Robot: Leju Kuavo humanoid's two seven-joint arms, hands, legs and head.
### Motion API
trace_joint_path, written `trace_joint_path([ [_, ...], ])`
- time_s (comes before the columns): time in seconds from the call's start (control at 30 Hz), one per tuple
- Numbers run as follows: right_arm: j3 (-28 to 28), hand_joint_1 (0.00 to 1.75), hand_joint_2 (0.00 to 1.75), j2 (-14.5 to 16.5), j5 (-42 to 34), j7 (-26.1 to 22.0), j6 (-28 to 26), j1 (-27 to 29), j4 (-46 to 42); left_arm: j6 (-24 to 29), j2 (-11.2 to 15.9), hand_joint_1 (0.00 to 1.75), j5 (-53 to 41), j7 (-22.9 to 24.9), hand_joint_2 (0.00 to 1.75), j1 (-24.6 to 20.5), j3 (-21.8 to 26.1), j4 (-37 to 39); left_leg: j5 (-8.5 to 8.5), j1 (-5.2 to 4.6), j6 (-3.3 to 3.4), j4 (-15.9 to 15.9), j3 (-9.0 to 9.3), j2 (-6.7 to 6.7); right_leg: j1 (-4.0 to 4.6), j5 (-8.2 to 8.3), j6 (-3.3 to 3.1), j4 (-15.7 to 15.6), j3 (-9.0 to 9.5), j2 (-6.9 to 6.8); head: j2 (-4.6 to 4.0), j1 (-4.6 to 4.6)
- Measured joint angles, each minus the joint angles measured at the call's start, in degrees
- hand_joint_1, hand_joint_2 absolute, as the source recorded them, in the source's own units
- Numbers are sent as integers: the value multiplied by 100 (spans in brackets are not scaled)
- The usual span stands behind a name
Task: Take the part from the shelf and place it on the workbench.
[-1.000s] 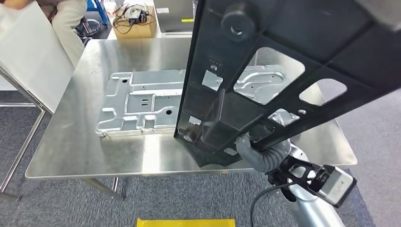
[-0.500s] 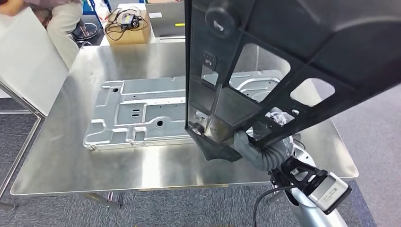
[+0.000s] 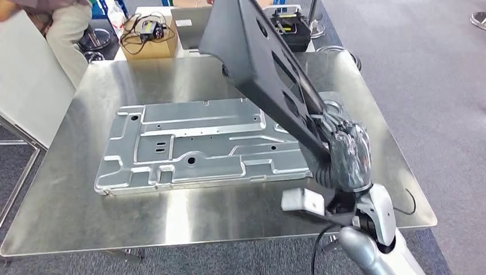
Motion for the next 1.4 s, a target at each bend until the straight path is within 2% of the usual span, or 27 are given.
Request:
trace_joint_path([
  [0.07,95,175,175,-122,363,515,681,-745,558,-3,-8,0,8,61,0,-33,-1,0,26,26,25,-69,43,45,-29,-267,60,511,-265,-24,-1,32],
  [0.13,158,175,175,-197,565,387,1131,-1576,1520,-17,-8,0,10,103,0,-88,-1,0,22,25,43,-68,38,65,-68,-552,120,1299,-690,-46,-1,58],
  [0.17,192,175,175,-201,717,219,1201,-1948,2064,-27,-7,0,10,113,0,-108,-2,0,19,26,46,-58,36,56,-90,-570,142,1529,-828,-54,-1,71],
  [0.2,242,175,175,-165,901,70,1209,-2293,2635,-39,-6,0,9,115,0,-121,-4,0,13,30,43,-41,36,45,-111,-472,159,1536,-861,-61,-1,83],
  [0.23,298,175,175,-103,1081,-27,1200,-2618,3167,-50,-5,0,8,115,0,-127,-7,0,1,34,32,-15,38,32,-132,-264,170,1295,-778,-68,-1,95],
  [0.27,349,175,175,-32,1222,-71,1188,-2896,3628,-62,-5,0,7,114,0,-126,-11,0,-19,36,12,17,34,19,-150,-19,175,888,-618,-77,-1,103],
  [0.33,438,175,175,99,1367,-79,1168,-3302,4323,-77,5,0,6,113,0,-123,-15,0,-52,22,-44,86,-6,-12,-150,262,157,217,-347,-85,-1,107],
  [0.37,485,175,175,154,1397,-80,1189,-3441,4559,-81,11,0,6,108,0,-119,-16,0,-57,15,-73,108,-33,-26,-141,286,135,65,-297,-84,-1,100],
  [0.5,841,175,175,520,1606,-263,1539,-3919,5402,-131,26,0,11,48,0,-97,-31,0,-112,35,-213,177,-89,-35,-124,271,-21,6,-294,-68,0,75],
  [0.57,1135,175,175,916,1725,-435,1616,-4214,5951,-149,37,0,30,17,0,-99,-42,0,-357,49,-282,625,-288,-31,-136,284,-98,-18,-279,-36,-1,62],
  [0.63,1504,175,175,1387,1792,-568,1619,-4390,6487,-155,44,0,57,-17,0,-105,-50,0,-661,53,-315,1415,-681,-29,-118,271,-141,-18,-260,13,-1,46],
  [0.67,1700,175,175,1617,1805,-623,1619,-4406,6725,-157,45,0,65,-43,0,-109,-55,0,-716,53,-318,1693,-842,-30,-103,258,-153,-17,-241,28,-1,41],
  [0.7,1874,175,175,1821,1810,-671,1618,-4387,6925,-160,44,0,69,-73,0,-112,-60,0,-664,52,-310,1766,-912,-30,-87,241,-162,-16,-217,35,-1,37],
  [0.73,2028,175,175,2004,1811,-710,1616,-4350,7095,-162,44,0,64,-107,0,-113,-65,0,-500,51,-290,1581,-858,-30,-70,220,-168,-15,-188,35,-1,36],
  [0.8,2273,175,175,2313,1799,-771,1607,-4290,7363,-162,47,0,48,-173,0,-104,-73,0,-75,38,-223,776,-501,-31,-40,168,-165,-13,-133,24,-1,39],
  [0.83,2372,175,175,2435,1782,-795,1600,-4278,7471,-158,49,0,37,-203,0,-95,-78,0,55,23,-190,416,-335,-32,-26,148,-153,-12,-122,19,0,39],
  [0.87,2457,175,175,2533,1758,-822,1594,-4266,7561,-154,51,0,27,-228,0,-89,-86,0,108,9,-166,199,-233,-34,-16,136,-135,-14,-120,12,0,41],
  [0.9,2530,175,175,2611,1729,-854,1589,-4245,7637,-148,52,0,16,-250,0,-86,-95,0,89,-5,-146,127,-199,-37,-10,128,-111,-20,-125,7,0,42],
  [1.0,2684,175,175,2790,1606,-976,1589,-4150,7777,-124,49,0,-33,-299,0,-88,-125,0,78,21,-82,65,-163,-31,-1,61,-30,13,-122,-9,-1,44],
  [1.07,2744,175,175,2854,1469,-1078,1605,-4119,7822,-100,45,0,-66,-322,0,-90,-153,0,76,52,-30,19,-117,-17,-8,-185,19,433,-305,-25,-1,48],
  [1.13,2794,175,175,2872,1311,-1167,1656,-4073,7852,-84,44,0,-87,-346,0,-96,-191,0,62,46,1,19,-105,-14,-29,-518,51,1227,-714,-32,-1,51],
  [1.17,2821,175,175,2874,1228,-1199,1694,-4031,7868,-82,44,0,-92,-355,0,-98,-210,0,55,45,7,22,-101,-16,-38,-598,62,1541,-896,-32,-1,51],
  [1.2,2847,175,175,2874,1141,-1219,1736,-3983,7885,-82,44,0,-93,-362,0,-98,-228,0,48,44,8,28,-97,-20,-43,-568,66,1662,-994,-33,-1,53],
  [1.23,2873,175,175,2874,1048,-1234,1777,-3941,7903,-83,44,0,-93,-366,0,-99,-245,0,40,42,4,36,-91,-24,-47,-424,60,1540,-973,-35,-1,52],
  [1.3,2910,175,175,2873,878,-1243,1838,-3901,7940,-85,39,0,-92,-373,0,-95,-267,0,16,39,-14,59,-78,-30,-41,12,16,769,-663,-49,-1,53],
  [1.33,2922,175,175,2873,801,-1245,1867,-3900,7963,-85,32,0,-92,-375,0,-95,-277,0,2,29,-31,73,-78,-32,-28,175,-11,385,-497,-59,-1,49],
  [1.4,2936,175,175,2867,671,-1262,1915,-3898,8027,-85,21,0,-92,-380,0,-96,-300,0,-13,15,-81,86,-82,-32,-1,295,-58,-2,-333,-67,-1,47],
])
